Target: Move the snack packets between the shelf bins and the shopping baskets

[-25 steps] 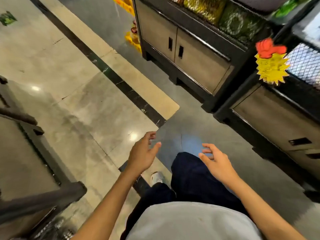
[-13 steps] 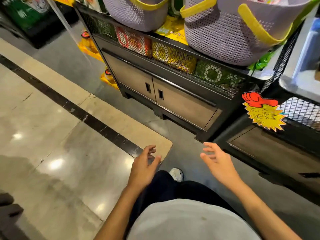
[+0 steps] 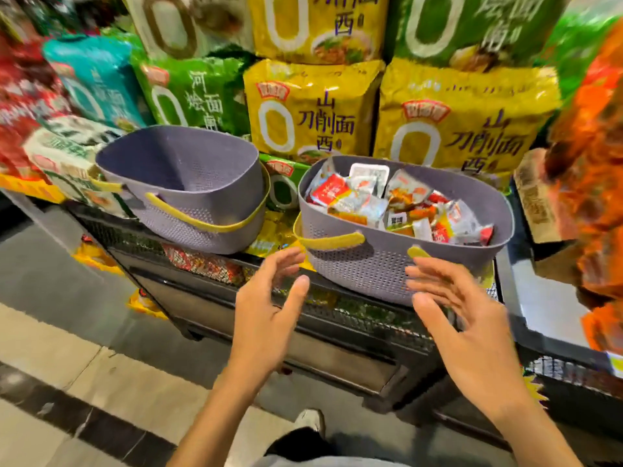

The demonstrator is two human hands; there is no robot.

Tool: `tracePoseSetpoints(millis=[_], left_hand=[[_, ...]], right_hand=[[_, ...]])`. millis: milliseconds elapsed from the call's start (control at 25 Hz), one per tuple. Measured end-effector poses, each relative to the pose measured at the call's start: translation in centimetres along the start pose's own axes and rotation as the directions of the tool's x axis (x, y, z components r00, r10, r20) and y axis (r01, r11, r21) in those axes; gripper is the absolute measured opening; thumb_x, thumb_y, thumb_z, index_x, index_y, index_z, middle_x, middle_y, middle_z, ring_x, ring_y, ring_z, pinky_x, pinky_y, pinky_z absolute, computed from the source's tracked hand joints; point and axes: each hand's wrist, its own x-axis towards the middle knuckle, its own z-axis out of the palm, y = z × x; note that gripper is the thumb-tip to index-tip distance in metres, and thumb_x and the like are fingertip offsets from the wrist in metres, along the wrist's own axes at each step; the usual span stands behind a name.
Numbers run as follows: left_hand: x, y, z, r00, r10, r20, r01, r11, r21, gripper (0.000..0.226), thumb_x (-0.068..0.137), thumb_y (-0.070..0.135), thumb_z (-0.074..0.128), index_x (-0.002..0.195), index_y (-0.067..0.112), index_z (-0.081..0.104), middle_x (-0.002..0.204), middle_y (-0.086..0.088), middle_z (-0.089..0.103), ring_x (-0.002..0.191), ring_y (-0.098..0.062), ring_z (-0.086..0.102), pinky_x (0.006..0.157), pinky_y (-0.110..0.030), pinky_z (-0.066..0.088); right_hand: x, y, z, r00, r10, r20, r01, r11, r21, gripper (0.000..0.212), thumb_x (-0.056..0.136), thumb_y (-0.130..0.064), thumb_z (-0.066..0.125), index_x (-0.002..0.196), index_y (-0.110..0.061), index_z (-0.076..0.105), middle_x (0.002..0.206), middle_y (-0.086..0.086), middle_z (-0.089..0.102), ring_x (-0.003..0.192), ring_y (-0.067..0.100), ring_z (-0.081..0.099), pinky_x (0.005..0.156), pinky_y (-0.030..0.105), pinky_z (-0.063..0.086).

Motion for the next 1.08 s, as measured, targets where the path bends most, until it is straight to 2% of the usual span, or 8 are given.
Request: tracePoseSetpoints(millis=[160,360,520,640,760,880,1000,1080], left_hand=[[9.8,1.5,-0.5,0.969,0.231,0.090,-0.236,0.970,0.055,0.027,0.087,0.039,0.050,0.113,0.031,0.057,0.109,0.014,0.066,0.101,0.001,0.060,0.086,-0.017,0.046],[17.1,-1.4,2.0,0.912,0.314,0.265,-0.364,0.916,0.169,0.038,0.087,0.043,0.049,0.112,0.019,0.063,0.107,0.011,0.062,0.102,-0.003,0.056,0.087,-0.013,0.040],[19.7,-2.9,3.9,0.889,0.280,0.363,-0.350,0.926,0.143,0.040,0.084,0.046,0.046,0.110,0.021,0.063,0.108,0.007,0.066,0.102,-0.009,0.059,0.089,-0.024,0.044],[19.5,-3.7,4.5,0.921,0.250,0.299,-0.287,0.954,0.089,0.041,0.085,0.047,0.044,0.111,0.022,0.063,0.109,0.006,0.066,0.103,-0.009,0.060,0.088,-0.029,0.045],[19.3,-3.9,4.8,0.940,0.227,0.256,-0.245,0.969,0.041,0.037,0.085,0.046,0.044,0.112,0.025,0.060,0.110,0.009,0.065,0.105,-0.004,0.058,0.088,-0.022,0.044],[19.2,-3.4,4.5,0.943,0.199,0.265,-0.217,0.975,0.039,0.038,0.086,0.048,0.046,0.114,0.026,0.059,0.113,0.011,0.065,0.107,0.004,0.056,0.088,-0.011,0.041],[19.4,-2.5,4.5,0.972,0.135,0.193,-0.142,0.989,0.026,0.040,0.084,0.042,0.052,0.118,0.024,0.061,0.110,0.014,0.066,0.105,0.007,0.058,0.085,-0.005,0.042],[20.1,-1.0,4.7,0.981,0.045,0.188,-0.031,0.997,-0.074,0.041,0.080,0.044,0.055,0.117,0.029,0.060,0.105,0.018,0.066,0.101,0.008,0.061,0.086,-0.010,0.047]], right_hand=[[6.3,-2.5,-0.6,0.989,-0.096,-0.111,0.094,0.995,-0.021,0.024,0.076,-0.047,0.058,0.099,-0.042,0.063,0.102,-0.020,0.068,0.099,0.001,0.064,0.084,0.017,0.050],[14.0,-1.2,0.4,0.998,-0.048,0.034,0.056,0.962,-0.267,0.017,0.084,-0.038,0.066,0.100,-0.032,0.062,0.094,-0.012,0.070,0.087,0.003,0.065,0.080,0.022,0.051],[19.0,0.0,2.5,0.955,0.030,0.295,0.188,0.710,-0.679,0.044,0.082,-0.048,0.063,0.117,-0.023,0.062,0.115,-0.003,0.065,0.107,0.016,0.058,0.088,0.030,0.045],[20.0,0.7,4.0,0.935,0.108,0.337,0.233,0.530,-0.816,0.053,0.076,-0.058,0.064,0.118,-0.025,0.059,0.117,0.001,0.057,0.109,0.024,0.054,0.086,0.039,0.046],[20.1,1.0,4.0,0.947,0.158,0.280,0.112,0.655,-0.747,0.063,0.064,-0.058,0.075,0.115,-0.025,0.058,0.107,-0.003,0.052,0.101,0.019,0.053,0.082,0.036,0.046],[20.1,1.2,3.3,0.953,0.191,0.235,0.015,0.746,-0.666,0.050,0.057,-0.050,0.083,0.090,-0.032,0.051,0.095,-0.008,0.055,0.090,0.015,0.055,0.074,0.036,0.047],[20.4,0.9,2.2,0.991,0.133,0.008,-0.115,0.880,-0.460,0.033,0.067,-0.029,0.083,0.083,-0.031,0.054,0.090,-0.003,0.066,0.082,0.014,0.063,0.065,0.033,0.052],[20.7,0.3,1.9,0.980,-0.036,-0.193,-0.019,0.961,-0.274,0.025,0.074,-0.017,0.078,0.087,-0.029,0.061,0.084,-0.007,0.068,0.078,0.005,0.064,0.066,0.028,0.054]])
